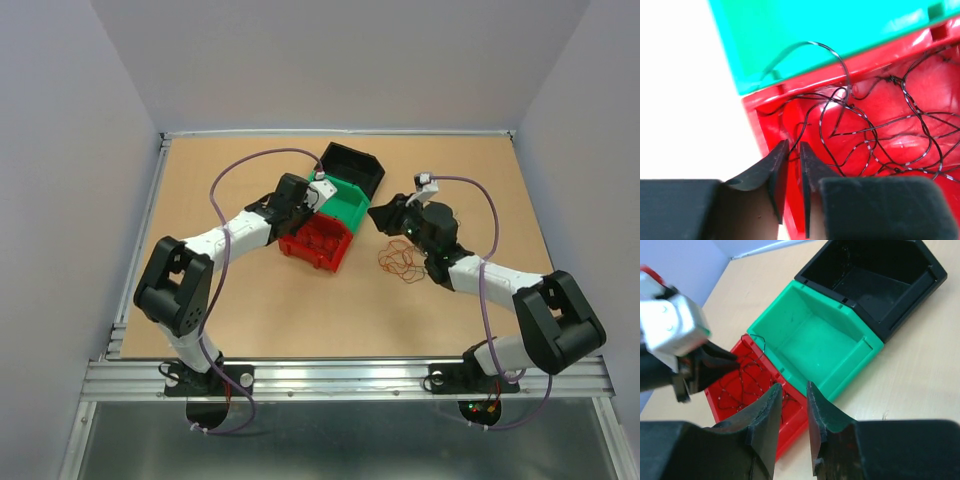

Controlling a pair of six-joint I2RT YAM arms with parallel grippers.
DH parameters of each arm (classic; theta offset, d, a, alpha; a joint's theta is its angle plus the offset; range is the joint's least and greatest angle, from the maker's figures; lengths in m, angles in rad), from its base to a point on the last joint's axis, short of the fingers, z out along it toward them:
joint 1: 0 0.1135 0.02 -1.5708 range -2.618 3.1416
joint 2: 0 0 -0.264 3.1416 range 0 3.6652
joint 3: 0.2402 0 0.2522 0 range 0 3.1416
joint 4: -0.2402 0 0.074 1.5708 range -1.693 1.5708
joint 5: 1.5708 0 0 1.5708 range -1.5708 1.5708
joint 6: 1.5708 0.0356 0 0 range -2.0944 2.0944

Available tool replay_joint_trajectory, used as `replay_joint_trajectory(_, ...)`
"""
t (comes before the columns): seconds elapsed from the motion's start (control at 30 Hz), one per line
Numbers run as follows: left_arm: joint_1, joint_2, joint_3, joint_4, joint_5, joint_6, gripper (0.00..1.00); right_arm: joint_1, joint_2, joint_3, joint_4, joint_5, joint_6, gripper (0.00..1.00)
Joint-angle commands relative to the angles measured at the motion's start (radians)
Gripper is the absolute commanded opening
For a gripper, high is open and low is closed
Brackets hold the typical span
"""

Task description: Untangle the cables

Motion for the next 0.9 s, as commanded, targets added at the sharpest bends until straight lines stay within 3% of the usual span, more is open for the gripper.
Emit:
replay_joint_trajectory(0.0, 0.004, -0.114, -0.015, 0.015, 0.028, 0.005, 0.33, -0.008, -0.002, 0.059, -0.041, -0.042, -0.031, 0.35)
replay_joint_trajectory(0.23, 0.004, -0.194, -0.022, -0.028, 0.09, 0.014, 0.5, -0.006, -0.02, 0.114, -0.233, 0.118, -0.044, 0.47)
replay_joint_trajectory(0.4, 0.004, -0.225, -0.039, -0.02, 0.097, 0.014, 0.56, -0.008, -0.063, 0.108, -0.322, 0.314, -0.018, 0.74)
replay_joint_trajectory(0.6, 0.003, -0.309, -0.096, 0.046, 0.197, 0.011, 0.69, -0.08, -0.088, 0.105, -0.419, 0.499, 0.054, 0.78)
replay_joint_trajectory(0.7, 0.003, -0.358, -0.137, 0.092, 0.237, 0.017, 0.87, -0.12, -0.072, 0.114, -0.477, 0.574, 0.089, 0.78)
replay_joint_trajectory(0.87, 0.004, -0.453, -0.194, 0.169, 0.295, 0.028, 0.91, -0.13, -0.068, 0.14, -0.568, 0.578, 0.08, 0.78)
